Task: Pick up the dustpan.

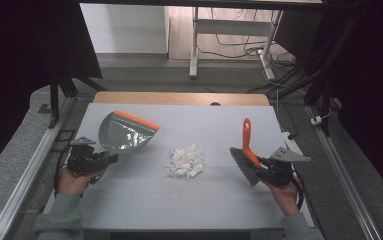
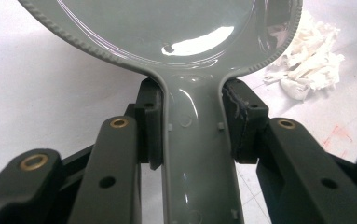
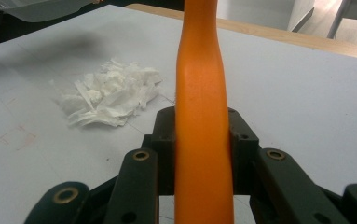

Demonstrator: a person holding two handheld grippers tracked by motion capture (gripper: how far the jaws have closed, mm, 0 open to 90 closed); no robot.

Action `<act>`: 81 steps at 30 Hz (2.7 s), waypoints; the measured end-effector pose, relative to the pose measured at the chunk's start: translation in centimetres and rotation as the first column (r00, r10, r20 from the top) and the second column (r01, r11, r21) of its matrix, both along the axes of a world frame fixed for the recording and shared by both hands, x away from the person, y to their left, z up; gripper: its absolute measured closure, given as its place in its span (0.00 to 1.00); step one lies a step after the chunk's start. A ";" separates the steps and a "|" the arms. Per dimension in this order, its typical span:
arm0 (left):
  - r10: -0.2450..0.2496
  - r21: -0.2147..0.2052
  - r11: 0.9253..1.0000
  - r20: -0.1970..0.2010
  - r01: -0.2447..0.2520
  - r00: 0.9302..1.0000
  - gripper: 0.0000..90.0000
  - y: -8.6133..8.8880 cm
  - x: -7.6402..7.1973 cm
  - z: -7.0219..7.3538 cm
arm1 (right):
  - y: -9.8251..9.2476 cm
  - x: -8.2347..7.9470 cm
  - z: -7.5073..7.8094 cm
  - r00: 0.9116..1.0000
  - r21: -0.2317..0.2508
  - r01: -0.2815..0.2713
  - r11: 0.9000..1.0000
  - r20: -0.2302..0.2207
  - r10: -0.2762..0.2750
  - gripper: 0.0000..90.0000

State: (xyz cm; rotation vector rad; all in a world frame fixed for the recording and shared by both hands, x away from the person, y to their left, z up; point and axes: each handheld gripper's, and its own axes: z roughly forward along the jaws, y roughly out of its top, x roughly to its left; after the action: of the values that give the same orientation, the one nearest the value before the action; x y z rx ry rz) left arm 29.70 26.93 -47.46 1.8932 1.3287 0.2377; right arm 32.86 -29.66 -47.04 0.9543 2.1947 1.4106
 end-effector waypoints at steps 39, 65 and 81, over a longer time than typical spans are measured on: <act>-0.178 0.038 0.983 0.022 0.177 0.984 0.69 0.6 -2.1 0.9 | 0.0 0.0 -0.1 1.000 -0.001 0.003 1.000 0.002 -0.003 0.77; -0.306 0.090 0.947 -0.026 0.307 0.952 0.69 0.5 -3.1 1.0 | 0.0 -0.1 0.0 1.000 0.000 0.003 1.000 0.007 -0.003 0.77; -0.403 0.084 0.909 -0.081 0.409 0.912 0.69 -0.1 -3.5 -0.5 | 0.1 0.0 -0.1 1.000 -0.005 0.002 1.000 0.004 -0.002 0.77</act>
State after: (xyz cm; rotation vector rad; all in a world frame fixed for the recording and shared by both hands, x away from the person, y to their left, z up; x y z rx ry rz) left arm 26.25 26.85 -47.98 2.2267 0.9420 0.0310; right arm 32.82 -29.60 -47.16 0.9512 2.1922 1.4044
